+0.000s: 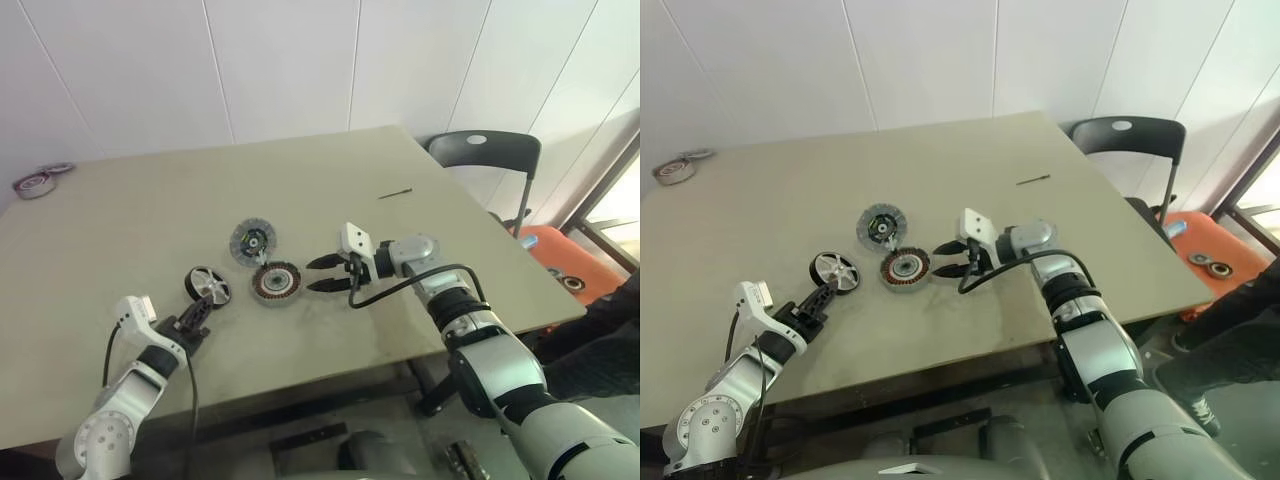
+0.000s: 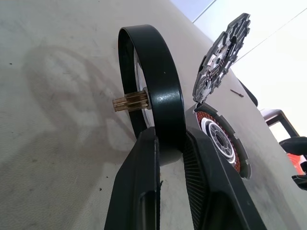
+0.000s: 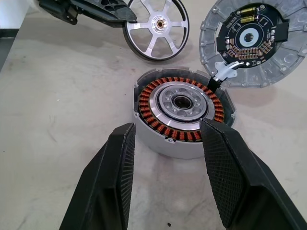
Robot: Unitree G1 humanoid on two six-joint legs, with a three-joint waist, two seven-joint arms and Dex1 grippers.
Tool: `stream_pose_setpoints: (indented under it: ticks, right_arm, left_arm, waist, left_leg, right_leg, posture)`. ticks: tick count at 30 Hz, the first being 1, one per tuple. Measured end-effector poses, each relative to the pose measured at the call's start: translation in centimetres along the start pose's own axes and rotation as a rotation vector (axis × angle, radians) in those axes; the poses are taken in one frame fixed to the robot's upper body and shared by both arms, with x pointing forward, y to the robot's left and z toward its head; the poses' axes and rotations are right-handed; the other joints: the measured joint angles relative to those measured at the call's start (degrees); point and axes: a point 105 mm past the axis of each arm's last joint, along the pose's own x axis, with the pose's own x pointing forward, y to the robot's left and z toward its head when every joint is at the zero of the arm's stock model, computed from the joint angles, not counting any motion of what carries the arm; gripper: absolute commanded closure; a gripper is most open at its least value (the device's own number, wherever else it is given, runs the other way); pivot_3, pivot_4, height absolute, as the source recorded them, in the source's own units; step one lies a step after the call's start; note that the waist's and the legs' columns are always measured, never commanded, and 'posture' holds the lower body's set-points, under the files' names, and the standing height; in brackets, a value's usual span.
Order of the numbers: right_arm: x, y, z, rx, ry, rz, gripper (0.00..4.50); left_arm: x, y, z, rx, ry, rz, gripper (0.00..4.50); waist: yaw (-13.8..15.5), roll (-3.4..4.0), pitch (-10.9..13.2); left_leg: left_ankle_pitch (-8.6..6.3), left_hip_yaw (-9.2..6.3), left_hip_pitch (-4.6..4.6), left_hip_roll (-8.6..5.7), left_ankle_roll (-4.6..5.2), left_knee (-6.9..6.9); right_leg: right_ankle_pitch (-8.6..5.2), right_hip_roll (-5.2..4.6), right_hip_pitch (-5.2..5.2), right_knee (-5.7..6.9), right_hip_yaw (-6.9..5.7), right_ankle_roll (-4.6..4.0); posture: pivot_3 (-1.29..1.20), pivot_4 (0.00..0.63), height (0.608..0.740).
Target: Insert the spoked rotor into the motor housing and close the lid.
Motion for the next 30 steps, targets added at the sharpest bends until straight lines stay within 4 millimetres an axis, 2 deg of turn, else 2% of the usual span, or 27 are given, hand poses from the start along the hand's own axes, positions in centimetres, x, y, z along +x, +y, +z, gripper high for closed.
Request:
stream_pose_setpoints:
  ticks: [3, 6, 16, 23, 27, 30]
  right_arm:
    - [0.0, 0.0, 0.0, -0.001, 0.002, -0.001, 2.24]
    - [0.0, 0.0, -0.1, -0.004, 0.006, -0.003, 2.24]
    - [0.0, 0.0, -0.5, 0.007, 0.02, -0.009, 2.24]
    - [0.0, -0.1, -1.0, 0.015, 0.034, -0.02, 2.24]
    - [-0.1, -0.1, -1.2, 0.015, 0.043, -0.024, 2.24]
    - [-0.1, -0.2, -1.1, 0.012, 0.044, -0.025, 2.24]
  left_arm:
    - [0.0, 0.0, 0.0, 0.0, 0.0, -0.003, 3.82]
    - [0.0, -0.1, 0.0, -0.001, -0.001, -0.009, 4.13]
    - [-0.2, -0.7, 0.0, 0.006, 0.008, -0.046, 4.13]
    - [-0.6, -4.2, 1.4, 0.019, -0.005, -0.213, 4.13]
    - [-0.8, -7.5, 2.9, 0.038, -0.034, -0.358, 4.13]
    - [-1.0, -9.5, 3.1, 0.048, -0.016, -0.452, 4.13]
  waist:
    - [0.0, 0.0, 0.0]
    - [0.0, 0.0, 0.0]
    - [0.0, -0.06, 0.1]
    - [0.0, -0.16, 0.2]
    - [0.0, -0.18, 0.2]
    - [0.0, -0.15, 0.2]
  left_leg:
    - [0.0, 0.0, 0.0, 0.0, 0.0, 0.0]
    - [0.0, 0.0, 0.0, 0.0, 0.0, 0.0]
    - [0.0, 0.01, -0.02, 0.0, 0.0, -0.01]
    - [0.0, 0.02, -0.03, 0.01, 0.0, -0.02]
    - [0.0, 0.02, -0.03, 0.01, 0.0, -0.01]
    - [0.0, 0.05, -0.02, 0.0, 0.0, -0.02]
  right_leg:
    - [0.0, 0.0, 0.0, 0.0, 0.0, 0.0]
    - [0.0, 0.0, 0.0, 0.0, 0.0, 0.0]
    - [0.0, 0.0, -0.02, -0.01, 0.01, 0.0]
    - [0.0, 0.0, -0.03, -0.01, 0.02, 0.0]
    - [0.0, 0.0, -0.02, -0.01, 0.03, 0.0]
    - [0.01, 0.0, -0.01, -0.01, 0.06, 0.01]
  posture:
    - [0.0, 0.0, 0.74]
    - [0.0, 0.0, 0.74]
    - [0.0, 0.0, 0.74]
    - [0.0, 0.0, 0.74]
    - [0.0, 0.0, 0.74]
    - [0.0, 0.0, 0.74]
